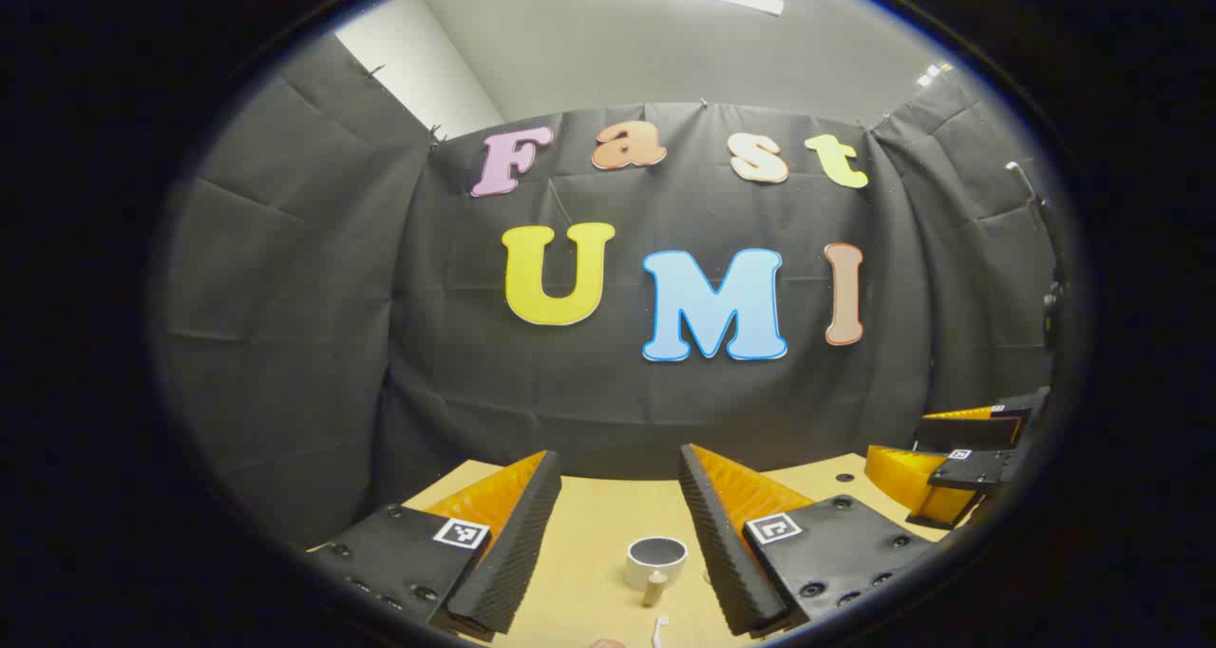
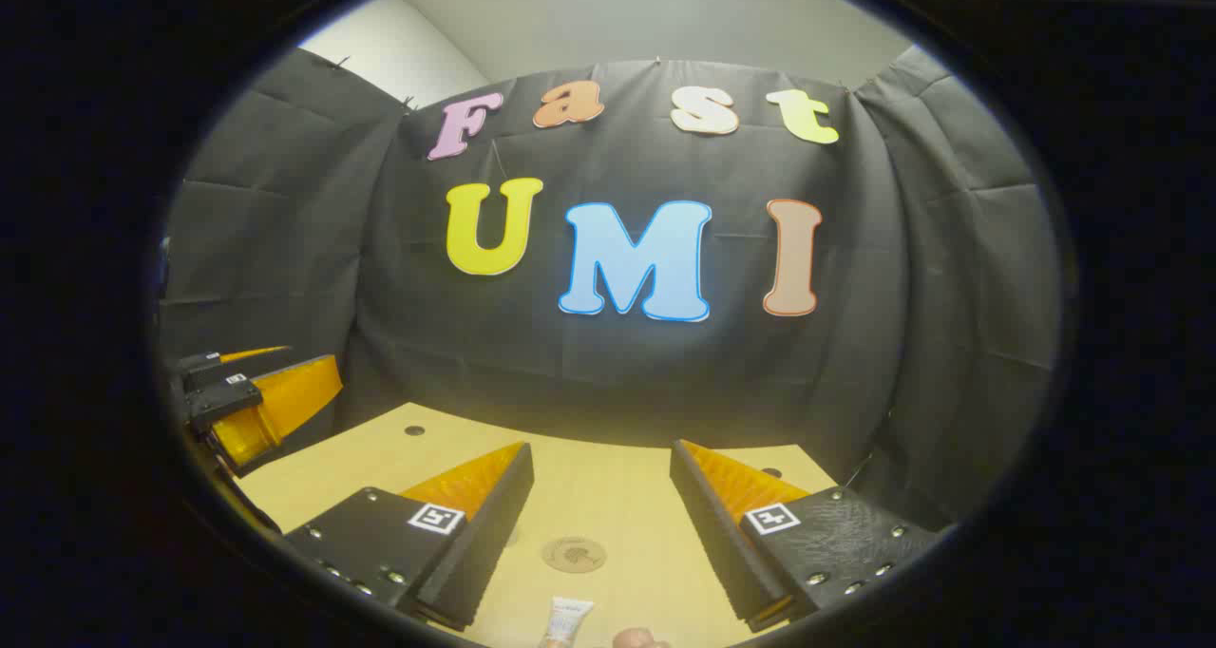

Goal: Put the toothbrush and toothpaste on the desktop into the cup, then pick up the cup and place it on the coaster on the desktop.

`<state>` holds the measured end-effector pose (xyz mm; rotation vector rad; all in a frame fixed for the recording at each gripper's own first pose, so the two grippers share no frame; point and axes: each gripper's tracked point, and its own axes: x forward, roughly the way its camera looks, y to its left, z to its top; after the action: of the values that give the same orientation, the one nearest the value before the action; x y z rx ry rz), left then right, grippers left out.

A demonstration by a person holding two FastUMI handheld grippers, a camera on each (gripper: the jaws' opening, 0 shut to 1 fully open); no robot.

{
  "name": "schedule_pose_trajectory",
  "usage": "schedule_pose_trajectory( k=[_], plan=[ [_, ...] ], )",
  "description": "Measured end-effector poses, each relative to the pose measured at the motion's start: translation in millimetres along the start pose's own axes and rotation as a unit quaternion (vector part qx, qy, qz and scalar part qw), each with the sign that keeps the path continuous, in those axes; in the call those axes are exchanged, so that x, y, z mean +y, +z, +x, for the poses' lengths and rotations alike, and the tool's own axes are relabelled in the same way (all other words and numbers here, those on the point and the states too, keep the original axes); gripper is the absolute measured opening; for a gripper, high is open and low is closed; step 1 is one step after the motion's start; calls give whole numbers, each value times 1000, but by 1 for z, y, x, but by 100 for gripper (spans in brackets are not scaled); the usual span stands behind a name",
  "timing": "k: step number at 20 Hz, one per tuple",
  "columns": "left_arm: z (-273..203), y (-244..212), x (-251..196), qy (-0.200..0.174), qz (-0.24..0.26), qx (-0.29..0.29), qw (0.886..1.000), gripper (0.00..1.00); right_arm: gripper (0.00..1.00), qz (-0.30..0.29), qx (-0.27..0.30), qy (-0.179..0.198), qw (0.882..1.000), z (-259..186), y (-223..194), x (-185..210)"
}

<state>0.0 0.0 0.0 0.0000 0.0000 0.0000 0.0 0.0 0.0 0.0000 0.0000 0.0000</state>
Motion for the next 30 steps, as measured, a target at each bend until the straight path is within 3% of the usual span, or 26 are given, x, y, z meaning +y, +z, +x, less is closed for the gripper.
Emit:
schedule_pose_trajectory(
  k=[10, 16, 20, 21, 22, 23, 27, 29, 30],
  plan=[
    [18, -9, -15, -26, 6, 9, 1000, 83, 92, -1, 20, 6, 1000, -1, -13, 2],
    [30, -43, -29, -56, -2, 57, 997, 83, 92, -5, 67, 21, 998, 0, -39, 10],
    [35, -82, -42, -75, -15, 119, 990, 83, 92, 6, 119, 26, 992, 4, -66, 12],
    [35, -96, -43, -77, -16, 143, 987, 83, 92, 9, 137, 23, 990, 6, -75, 13],
    [34, -112, -45, -79, -17, 167, 983, 90, 92, 11, 159, 21, 987, 6, -88, 12],
    [31, -127, -47, -82, -19, 192, 978, 83, 92, 12, 184, 20, 983, 6, -100, 14],
    [21, -188, -49, -85, -32, 296, 951, 87, 93, 17, 280, 28, 960, 0, -150, 24],
    [17, -215, -49, -80, -31, 353, 932, 84, 93, 16, 325, 31, 945, -6, -170, 27],
    [15, -232, -48, -80, -30, 386, 918, 88, 93, 18, 348, 33, 937, -9, -180, 30]
  ],
)
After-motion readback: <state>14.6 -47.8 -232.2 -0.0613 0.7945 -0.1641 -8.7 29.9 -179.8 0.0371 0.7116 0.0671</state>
